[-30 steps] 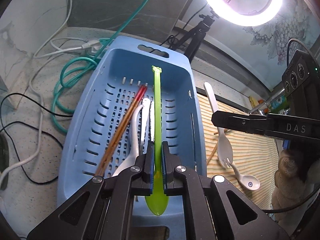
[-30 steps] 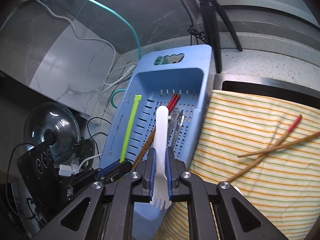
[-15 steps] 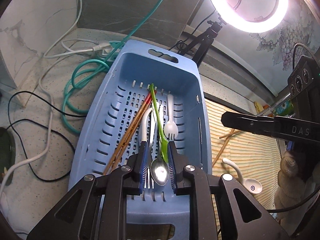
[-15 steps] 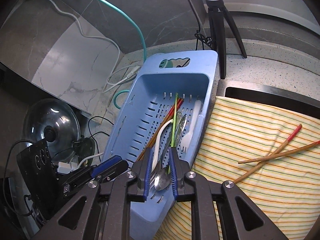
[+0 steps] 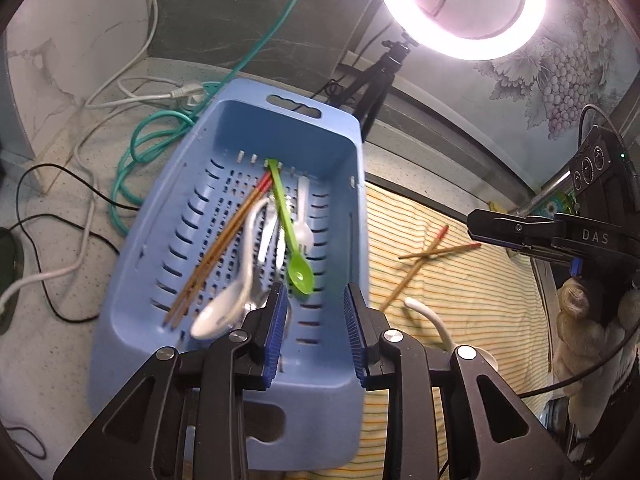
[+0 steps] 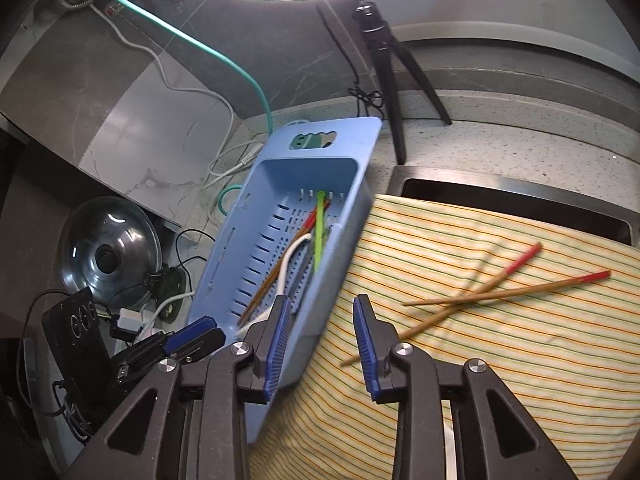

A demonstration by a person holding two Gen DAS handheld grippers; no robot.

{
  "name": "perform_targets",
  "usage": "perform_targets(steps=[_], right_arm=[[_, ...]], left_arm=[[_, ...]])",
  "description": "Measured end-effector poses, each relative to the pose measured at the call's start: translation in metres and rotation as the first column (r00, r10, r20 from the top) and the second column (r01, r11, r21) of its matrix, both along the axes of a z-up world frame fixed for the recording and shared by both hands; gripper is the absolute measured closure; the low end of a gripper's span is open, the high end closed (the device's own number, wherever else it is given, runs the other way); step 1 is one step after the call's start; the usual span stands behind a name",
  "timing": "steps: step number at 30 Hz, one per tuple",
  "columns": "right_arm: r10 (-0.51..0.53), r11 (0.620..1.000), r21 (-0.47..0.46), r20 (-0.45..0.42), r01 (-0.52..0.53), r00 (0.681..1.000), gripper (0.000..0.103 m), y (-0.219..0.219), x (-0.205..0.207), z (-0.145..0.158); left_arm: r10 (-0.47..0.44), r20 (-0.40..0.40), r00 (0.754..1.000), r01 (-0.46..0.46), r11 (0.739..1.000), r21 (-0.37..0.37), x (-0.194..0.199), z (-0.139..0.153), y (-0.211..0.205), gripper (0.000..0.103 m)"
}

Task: Organize utensils
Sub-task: 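Carry the green spoon and white fork into the blue basket and open both tools, then move the right tool over the white ceramic spoon with blue logo, then grasp the white ceramic spoon by its bowl with the right tool and lift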

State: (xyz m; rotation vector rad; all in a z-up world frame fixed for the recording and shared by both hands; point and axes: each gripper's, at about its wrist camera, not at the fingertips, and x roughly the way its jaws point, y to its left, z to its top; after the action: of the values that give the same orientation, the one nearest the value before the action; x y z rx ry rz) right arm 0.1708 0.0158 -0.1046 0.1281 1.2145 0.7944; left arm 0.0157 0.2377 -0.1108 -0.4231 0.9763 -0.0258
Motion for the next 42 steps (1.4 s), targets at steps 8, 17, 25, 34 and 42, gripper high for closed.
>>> perform_targets(steps=[8, 17, 25, 34, 42], right_arm=[[0.025, 0.997, -0.077, -0.021, -0.027, 0.999, 0.073, -0.058, 0.001, -0.016], [0.093, 0.983, -0.144, -0.128, -0.111, 0.987, 0.073, -0.101, -0.008, -0.052], [0.199, 0.957, -0.179, -0.177, -0.23, 0.964, 0.073, -0.101, -0.025, -0.071], [0.23, 0.937, -0.203, -0.251, -0.283, 0.94, 0.07, -0.096, -0.029, -0.09], [0.254, 0.93, -0.163, -0.364, -0.33, 0.896, 0.07, -0.088, -0.036, -0.105]], left_arm=[[-0.04, -0.023, 0.999, 0.039, 0.999, -0.007, -0.011, -0.009, -0.044, 0.067], [-0.064, -0.066, 0.996, 0.06, 0.996, -0.058, -0.031, -0.025, -0.092, 0.065], [-0.144, -0.096, 0.985, 0.135, 0.987, -0.091, -0.046, -0.039, -0.144, 0.06], [-0.141, -0.104, 0.985, 0.131, 0.987, -0.097, -0.054, -0.04, -0.156, 0.06], [-0.11, -0.095, 0.989, 0.102, 0.992, -0.08, -0.058, -0.029, -0.143, 0.06]])
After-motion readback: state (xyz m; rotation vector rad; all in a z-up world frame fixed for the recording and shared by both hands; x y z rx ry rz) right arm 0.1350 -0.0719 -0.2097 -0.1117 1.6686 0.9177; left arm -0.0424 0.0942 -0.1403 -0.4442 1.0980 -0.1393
